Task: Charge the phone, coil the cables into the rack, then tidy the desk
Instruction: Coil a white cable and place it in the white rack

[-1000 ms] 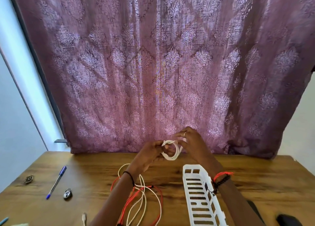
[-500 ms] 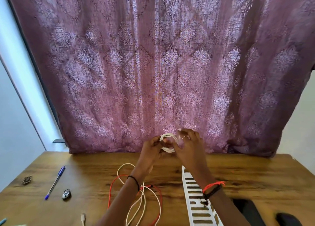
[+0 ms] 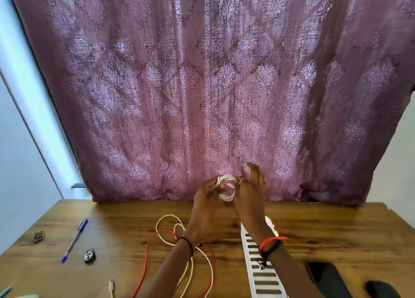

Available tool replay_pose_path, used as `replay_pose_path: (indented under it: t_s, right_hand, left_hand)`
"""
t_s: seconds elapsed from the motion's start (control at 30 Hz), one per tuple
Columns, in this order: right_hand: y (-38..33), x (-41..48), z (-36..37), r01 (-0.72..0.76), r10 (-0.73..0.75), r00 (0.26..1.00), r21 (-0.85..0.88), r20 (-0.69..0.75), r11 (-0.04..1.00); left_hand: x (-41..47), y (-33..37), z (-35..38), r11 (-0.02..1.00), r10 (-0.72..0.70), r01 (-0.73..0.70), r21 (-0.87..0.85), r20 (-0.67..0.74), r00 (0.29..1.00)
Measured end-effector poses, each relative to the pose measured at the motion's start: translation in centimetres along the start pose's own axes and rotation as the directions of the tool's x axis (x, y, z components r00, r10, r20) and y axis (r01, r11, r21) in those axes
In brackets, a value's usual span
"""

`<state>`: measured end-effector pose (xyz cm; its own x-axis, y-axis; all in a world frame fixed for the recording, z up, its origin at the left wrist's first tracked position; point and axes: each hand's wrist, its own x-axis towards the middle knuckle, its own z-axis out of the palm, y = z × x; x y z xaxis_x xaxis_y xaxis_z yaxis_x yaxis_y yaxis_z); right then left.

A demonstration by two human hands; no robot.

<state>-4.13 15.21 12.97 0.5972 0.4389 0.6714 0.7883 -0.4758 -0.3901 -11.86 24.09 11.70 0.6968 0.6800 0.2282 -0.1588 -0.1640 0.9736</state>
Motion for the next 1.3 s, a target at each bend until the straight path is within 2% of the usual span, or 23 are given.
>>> replay_pose_path:
  t_s: [0.13, 0.2, 0.3, 0.4, 0.6, 0.73, 0.9, 1.13, 1.3]
  right_hand:
    - [0.2, 0.0, 0.9, -0.057, 0.057, 0.998, 0.059, 0.012, 0.997]
    - [0.3, -0.1, 0.8, -0.058, 0.058, 0.998, 0.073, 0.002, 0.996]
    - [0.2, -0.1, 0.0, -0.052, 0.051, 0.999, -0.079, -0.018, 0.996]
    - [-0.3, 0.1, -0.4, -0.025, 0.046, 0.996, -0.249, 0.081, 0.968]
    - [-0.5, 0.1, -0.3, -0.005, 0.05, 0.984, -0.256, 0.172, 0.967]
    - [-0.6, 0.2, -0.8, -0.044, 0.085, 0.968, -0.174, 0.237, 0.984]
    - [-0.7, 0.2, -1.2, -0.196, 0.175, 0.954, 0.066, 0.243, 0.978]
    - [-0.6, 0.1, -1.1, -0.312, 0.165, 0.917, 0.395, 0.362, 0.864]
    - [0.0, 1.4, -1.9, -0.42, 0.108, 0.844, 0.524, 0.525, 0.741]
  left_hand:
    - [0.2, -0.5, 0.2, 0.999, 0.014, -0.013, 0.032, -0.032, 0.999]
    - [0.0, -0.4, 0.4, 1.0, 0.001, -0.002, -0.022, -0.032, 1.0]
    - [0.0, -0.9, 0.5, 0.998, -0.013, 0.011, -0.06, -0.032, 0.999]
    - [0.1, -1.8, 0.7, 0.999, 0.027, -0.028, -0.029, -0.055, 0.998]
    - [-0.1, -2.6, 1.1, 0.999, 0.03, -0.027, 0.041, -0.07, 0.997]
    - [-0.4, -2.1, 1.1, 0.998, -0.035, 0.031, -0.06, -0.052, 0.998]
    - [0.0, -2.9, 0.6, 0.998, -0.065, 0.064, -0.022, -0.039, 0.997]
    - [0.1, -3.2, 0.6, 0.983, 0.085, -0.075, 0.165, -0.057, 0.995]
    - [0.2, -3.0, 0.3, 0.99, 0.07, -0.063, 0.125, -0.051, 0.996]
